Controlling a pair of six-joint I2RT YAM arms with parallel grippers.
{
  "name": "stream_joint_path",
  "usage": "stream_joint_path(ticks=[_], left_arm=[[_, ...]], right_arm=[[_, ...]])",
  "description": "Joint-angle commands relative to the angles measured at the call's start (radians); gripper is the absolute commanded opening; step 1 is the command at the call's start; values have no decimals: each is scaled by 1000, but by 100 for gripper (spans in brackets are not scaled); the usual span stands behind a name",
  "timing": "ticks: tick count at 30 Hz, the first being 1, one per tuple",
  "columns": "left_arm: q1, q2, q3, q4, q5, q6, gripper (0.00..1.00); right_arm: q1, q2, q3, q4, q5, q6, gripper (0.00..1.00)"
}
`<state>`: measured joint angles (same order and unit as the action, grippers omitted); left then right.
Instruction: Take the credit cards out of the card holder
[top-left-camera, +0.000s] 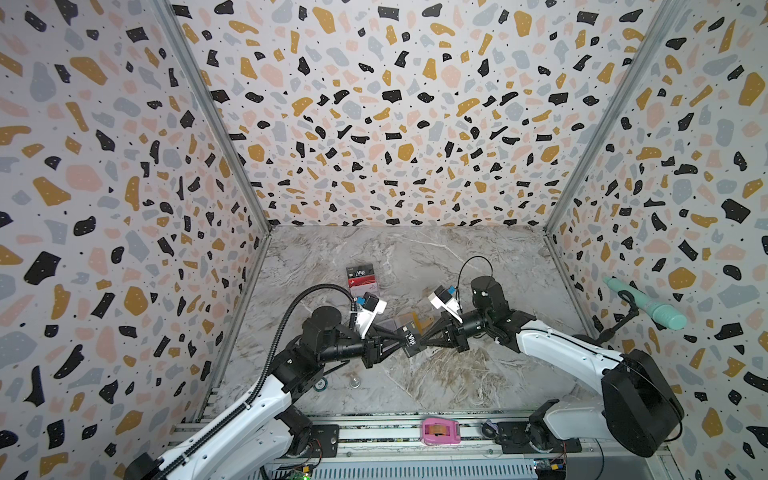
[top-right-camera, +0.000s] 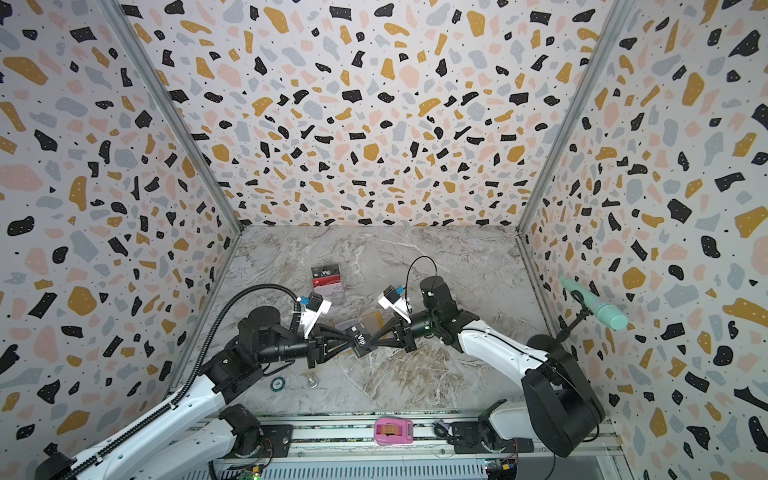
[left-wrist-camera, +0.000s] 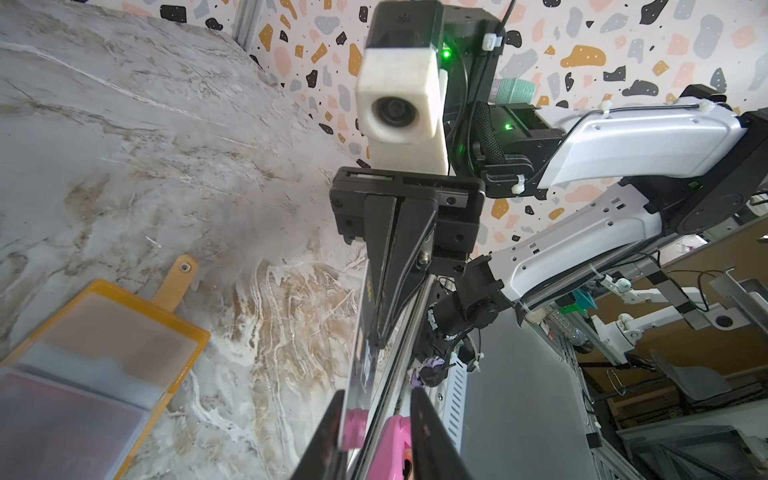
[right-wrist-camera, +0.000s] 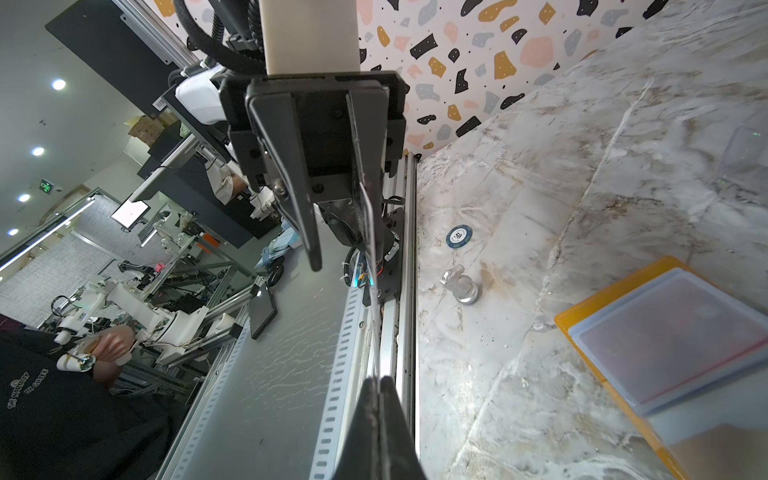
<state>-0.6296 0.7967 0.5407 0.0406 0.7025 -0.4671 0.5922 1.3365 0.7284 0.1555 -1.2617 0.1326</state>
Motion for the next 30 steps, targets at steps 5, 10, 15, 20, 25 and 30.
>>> stream_joint_path(ticks=[5,10,15,20,25,30], left_arm=[[4,15,8,89,37,-11,18],[4,19,0,129,35,-36,12],[4,26,-16,171,15,-62,6],[4,38,-17,203,-23,-85,0],[16,48,-13,267,-92,-117,1],[29,62,-14,334,-166,-158,0]], right_arm=[[7,-2,11,-28,2,-30,0],[6,-14,9,-32,41,-35,0],[-7,-49,-15,21,99,13,11],[-29,-107,-82,187,146,142,46],[-39,-155,-192,468,211,331,73],[-33,-156,-293,806,220,531,75]])
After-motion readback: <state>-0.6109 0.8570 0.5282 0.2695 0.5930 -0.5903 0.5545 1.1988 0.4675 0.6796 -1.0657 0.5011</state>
